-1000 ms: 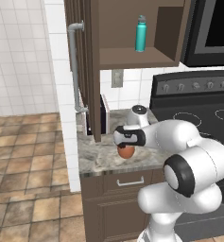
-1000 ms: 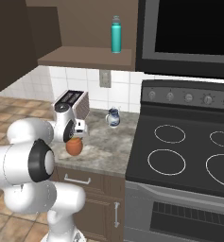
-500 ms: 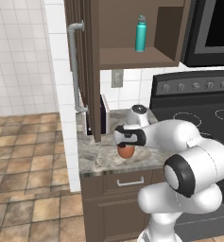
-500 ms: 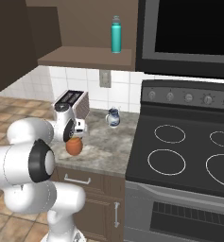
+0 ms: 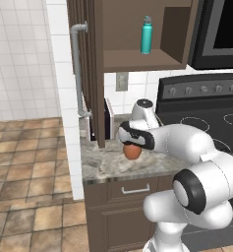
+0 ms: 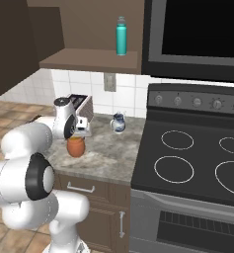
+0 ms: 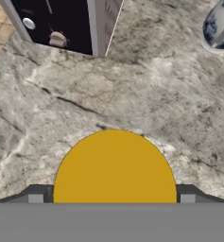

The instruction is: Pick the bar and honey bottle from the counter and place them in the cabinets closest to them.

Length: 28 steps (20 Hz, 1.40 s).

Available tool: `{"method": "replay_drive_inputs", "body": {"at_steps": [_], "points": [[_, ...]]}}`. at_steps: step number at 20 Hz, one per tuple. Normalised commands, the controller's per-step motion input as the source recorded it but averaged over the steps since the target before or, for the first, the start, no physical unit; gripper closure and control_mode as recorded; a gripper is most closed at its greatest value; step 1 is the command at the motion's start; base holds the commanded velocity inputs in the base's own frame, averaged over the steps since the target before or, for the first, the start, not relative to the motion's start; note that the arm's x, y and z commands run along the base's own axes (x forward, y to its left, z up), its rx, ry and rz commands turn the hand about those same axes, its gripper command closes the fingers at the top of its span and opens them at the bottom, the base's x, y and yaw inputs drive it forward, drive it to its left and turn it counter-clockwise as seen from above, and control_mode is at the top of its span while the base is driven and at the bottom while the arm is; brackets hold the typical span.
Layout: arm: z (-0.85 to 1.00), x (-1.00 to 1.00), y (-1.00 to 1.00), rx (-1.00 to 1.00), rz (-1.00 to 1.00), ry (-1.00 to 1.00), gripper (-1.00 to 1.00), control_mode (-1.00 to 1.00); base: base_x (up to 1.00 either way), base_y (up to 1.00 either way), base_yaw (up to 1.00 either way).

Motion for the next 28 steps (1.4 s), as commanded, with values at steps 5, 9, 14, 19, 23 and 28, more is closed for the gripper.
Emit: {"method": "replay_drive_inputs", "body": {"at_steps": [5, 9, 14, 19, 23, 28], "points": [[0.56, -0.09, -0.01, -0.02, -0.05, 0.07, 1.0, -1.0, 0.0, 0.0, 0.0], [0.55, -0.19, -0.05, -0.02, -0.06, 0.04, 1.0, -1.0, 0.0, 0.0, 0.0], [0.49, -0.34, -0.13, -0.01, -0.05, 0.0, 1.0, -1.0, 0.0, 0.0, 0.0], [0.44, -0.46, -0.19, 0.0, -0.04, 0.0, 1.0, -1.0, 0.0, 0.0, 0.0], [0.38, -0.59, -0.13, 0.0, 0.0, -0.02, 1.0, -1.0, 0.0, 0.0, 0.0], [0.56, -0.38, -0.06, 0.0, 0.0, -0.09, 1.0, -1.0, 0.0, 0.0, 0.0]]}}
